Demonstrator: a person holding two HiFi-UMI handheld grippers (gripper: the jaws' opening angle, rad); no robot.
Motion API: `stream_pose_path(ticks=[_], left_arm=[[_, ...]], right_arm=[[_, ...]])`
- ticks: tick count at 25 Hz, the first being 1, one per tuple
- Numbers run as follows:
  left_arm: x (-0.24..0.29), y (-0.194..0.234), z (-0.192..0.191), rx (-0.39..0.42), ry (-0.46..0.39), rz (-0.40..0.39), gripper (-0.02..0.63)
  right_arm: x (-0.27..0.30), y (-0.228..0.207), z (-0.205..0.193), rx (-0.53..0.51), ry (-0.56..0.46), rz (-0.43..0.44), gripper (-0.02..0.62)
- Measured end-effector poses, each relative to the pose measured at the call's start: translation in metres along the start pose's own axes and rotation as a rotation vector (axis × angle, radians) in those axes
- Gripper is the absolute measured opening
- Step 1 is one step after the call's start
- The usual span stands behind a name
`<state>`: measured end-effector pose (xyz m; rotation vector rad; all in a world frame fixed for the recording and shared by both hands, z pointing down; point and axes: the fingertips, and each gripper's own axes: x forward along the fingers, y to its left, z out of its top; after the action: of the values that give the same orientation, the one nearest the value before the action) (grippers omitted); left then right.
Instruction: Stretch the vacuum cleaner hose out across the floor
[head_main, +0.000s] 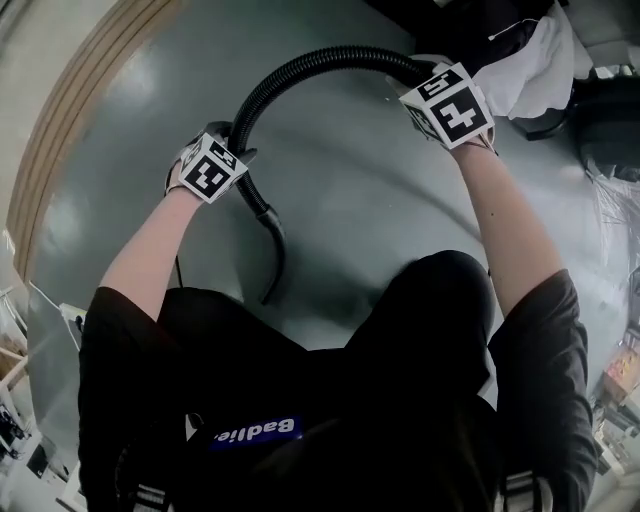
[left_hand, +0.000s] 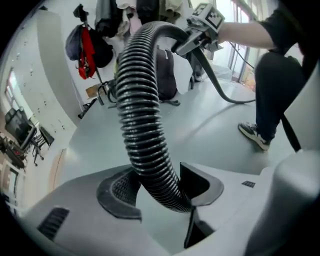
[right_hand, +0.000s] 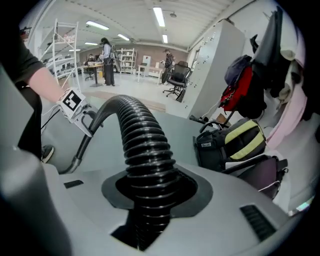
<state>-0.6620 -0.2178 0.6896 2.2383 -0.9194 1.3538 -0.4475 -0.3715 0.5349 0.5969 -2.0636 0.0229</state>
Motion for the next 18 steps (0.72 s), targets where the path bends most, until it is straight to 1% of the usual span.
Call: stream_pose_path(ticks=[1, 3, 4, 5, 7, 8, 9, 12, 14, 15, 16, 18], left_arm=[[0.001, 0.004, -0.007, 0.013, 0.015, -0.014, 0.250], [0.001, 0.020, -0.023, 0.043, 0.047, -0.013, 0.241], [-0.002, 0.032, -0.032, 0.072, 0.064, 0.000, 0.236], [-0.005, 0.045, -0.040, 0.121, 0.083, 0.016, 0.233], [-0.014, 0.071, -0.055, 0.269, 0.125, 0.045, 0.232], [-0.019, 0.083, -0.061, 0.356, 0.148, 0.057, 0.232], [-0.023, 0.094, -0.068, 0.446, 0.174, 0.069, 0.232], [-0.024, 0.124, -0.090, 0.735, 0.272, 0.100, 0.232], [-0.017, 0.148, -0.104, 0.909, 0.342, 0.124, 0.232], [-0.012, 0.163, -0.112, 0.973, 0.375, 0.132, 0.232], [-0.007, 0.177, -0.120, 1.020, 0.408, 0.135, 0.232], [0.004, 0.201, -0.140, 1.061, 0.478, 0.117, 0.233]], right_arm=[[0.002, 0.007, 0.002, -0.016, 0.015, -0.006, 0.132], [0.013, 0.024, -0.002, -0.068, 0.061, -0.002, 0.132], [0.020, 0.033, -0.008, -0.095, 0.091, 0.008, 0.132], [0.026, 0.042, -0.016, -0.114, 0.125, 0.023, 0.138], [0.036, 0.063, -0.034, -0.121, 0.190, 0.062, 0.179], [0.040, 0.075, -0.039, -0.115, 0.213, 0.081, 0.205], [0.042, 0.088, -0.042, -0.112, 0.227, 0.096, 0.215], [0.035, 0.123, -0.041, -0.102, 0.226, 0.114, 0.233], [0.020, 0.141, -0.042, -0.064, 0.212, 0.116, 0.241], [0.009, 0.148, -0.046, -0.030, 0.206, 0.113, 0.253], [-0.003, 0.153, -0.052, 0.011, 0.203, 0.106, 0.253], [-0.034, 0.163, -0.072, 0.095, 0.205, 0.084, 0.253]])
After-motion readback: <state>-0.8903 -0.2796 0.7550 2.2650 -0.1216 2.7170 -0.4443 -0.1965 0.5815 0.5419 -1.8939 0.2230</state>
